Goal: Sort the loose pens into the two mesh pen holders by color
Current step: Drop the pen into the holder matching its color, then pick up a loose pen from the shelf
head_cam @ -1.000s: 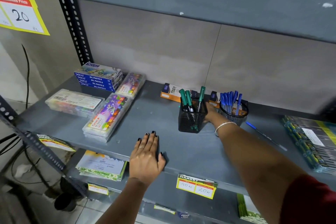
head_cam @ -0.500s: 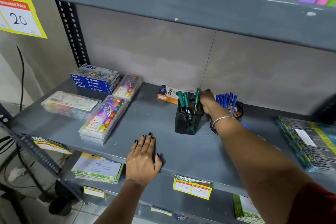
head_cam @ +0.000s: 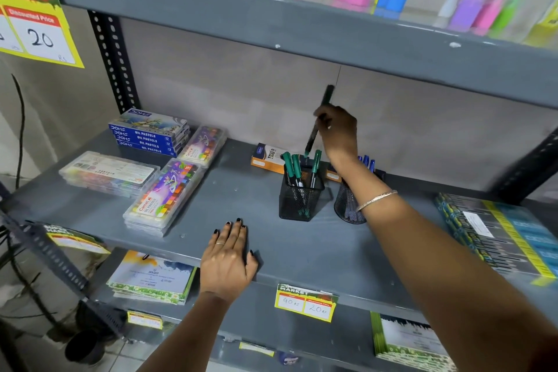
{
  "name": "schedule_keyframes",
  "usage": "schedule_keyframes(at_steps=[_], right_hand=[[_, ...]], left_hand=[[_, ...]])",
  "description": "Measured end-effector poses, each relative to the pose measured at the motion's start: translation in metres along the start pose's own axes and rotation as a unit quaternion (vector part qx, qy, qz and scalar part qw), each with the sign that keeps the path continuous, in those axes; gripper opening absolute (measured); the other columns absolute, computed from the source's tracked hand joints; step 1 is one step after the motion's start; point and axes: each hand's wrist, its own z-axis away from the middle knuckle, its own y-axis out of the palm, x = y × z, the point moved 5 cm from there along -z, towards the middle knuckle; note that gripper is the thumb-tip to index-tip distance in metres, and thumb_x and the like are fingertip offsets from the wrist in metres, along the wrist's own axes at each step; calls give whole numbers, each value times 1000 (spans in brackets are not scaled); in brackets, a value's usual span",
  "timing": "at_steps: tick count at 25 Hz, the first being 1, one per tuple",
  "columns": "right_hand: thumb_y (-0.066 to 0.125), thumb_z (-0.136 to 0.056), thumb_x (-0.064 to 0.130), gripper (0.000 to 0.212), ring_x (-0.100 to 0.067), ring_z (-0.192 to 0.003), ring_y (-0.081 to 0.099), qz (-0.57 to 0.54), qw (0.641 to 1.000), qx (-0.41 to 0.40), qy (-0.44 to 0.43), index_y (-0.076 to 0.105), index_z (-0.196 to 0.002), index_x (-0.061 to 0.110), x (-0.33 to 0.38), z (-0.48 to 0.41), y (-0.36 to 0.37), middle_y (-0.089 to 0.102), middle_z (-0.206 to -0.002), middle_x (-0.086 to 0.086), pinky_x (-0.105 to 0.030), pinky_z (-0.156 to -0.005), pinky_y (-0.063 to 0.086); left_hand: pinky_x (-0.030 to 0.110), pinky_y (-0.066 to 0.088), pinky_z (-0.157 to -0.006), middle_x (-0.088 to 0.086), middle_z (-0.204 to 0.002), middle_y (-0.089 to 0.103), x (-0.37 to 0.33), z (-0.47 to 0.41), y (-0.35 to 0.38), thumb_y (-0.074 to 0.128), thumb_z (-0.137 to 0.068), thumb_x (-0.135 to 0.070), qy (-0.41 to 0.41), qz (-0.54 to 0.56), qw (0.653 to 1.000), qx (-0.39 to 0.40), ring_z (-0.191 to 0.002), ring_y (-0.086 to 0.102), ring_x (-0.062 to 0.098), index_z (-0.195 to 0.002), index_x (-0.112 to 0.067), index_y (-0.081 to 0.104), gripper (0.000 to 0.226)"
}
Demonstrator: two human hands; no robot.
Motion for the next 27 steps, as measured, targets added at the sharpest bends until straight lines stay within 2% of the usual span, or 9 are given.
schedule_keyframes(at_steps=[3,5,7,10,15,18,21,24,27], right_hand=[[50,-90,-3,19,-29,-78,65,69,990,109,-50,66,-98,3,-1,28,21,65,-100,-18,-39,-74,57],[48,-88,-6,19,-33,-80,64,101,980,171,-26,66,-93,0,-14,49,35,64,-97,-19,-46,-74,56],[48,-86,-6,19,-34,-90,65,112,968,223,25,66,-88,-2,-24,63,45,67,-98,-20,-46,-82,54],[46,-87,-10,26,-30,-101,65,154,950,268,37,70,-94,-3,-26,65,54,69,-105,-17,-39,-95,51],[45,-86,-13,29,-35,-108,62,207,934,283,63,65,-107,-5,-30,59,64,66,-113,-21,-45,-98,49],[47,-90,-8,25,-33,-109,63,209,935,272,90,66,-106,-3,-32,59,62,66,-114,-20,-45,-97,50],[44,-87,-11,26,-33,-104,64,164,956,222,103,67,-98,-6,-28,56,48,67,-109,-20,-42,-92,52],[38,-87,-11,31,-29,-87,67,81,985,102,116,68,-89,-3,-24,51,14,70,-99,-15,-32,-75,55],[40,-87,-7,33,-26,-85,67,41,987,-29,155,71,-88,5,-42,39,-30,73,-100,-11,-19,-67,42]], left_hand=[[37,26,-95,19,-114,63,0,0,0,34,-73,-31,-1,-3,1000,2,-103,60,35,-108,4,64,57],[37,25,-95,19,-114,64,0,1,-1,33,-74,-31,-2,-4,1000,2,-103,60,35,-108,4,64,57],[37,25,-95,20,-114,63,0,1,0,33,-74,-31,-1,-2,1000,-1,-103,60,36,-107,4,64,57],[38,25,-96,20,-115,63,1,0,1,33,-73,-30,-3,-1,1000,-2,-104,60,36,-107,4,64,58],[37,24,-96,20,-115,63,1,0,1,32,-73,-30,-4,-3,1000,0,-105,59,36,-108,4,64,58],[37,24,-97,19,-115,63,2,0,2,32,-74,-31,-7,-8,1000,1,-105,59,35,-108,3,64,58],[39,31,-98,18,-116,63,1,0,1,31,-74,-32,-9,-9,1000,0,-106,59,34,-109,2,64,59],[46,41,-93,18,-114,64,0,0,-1,31,-74,-32,-6,-10,1000,-4,-105,59,33,-108,2,64,59],[46,40,-94,19,-114,64,0,-1,-1,32,-74,-32,-4,-12,1000,-10,-104,60,34,-107,3,65,58]])
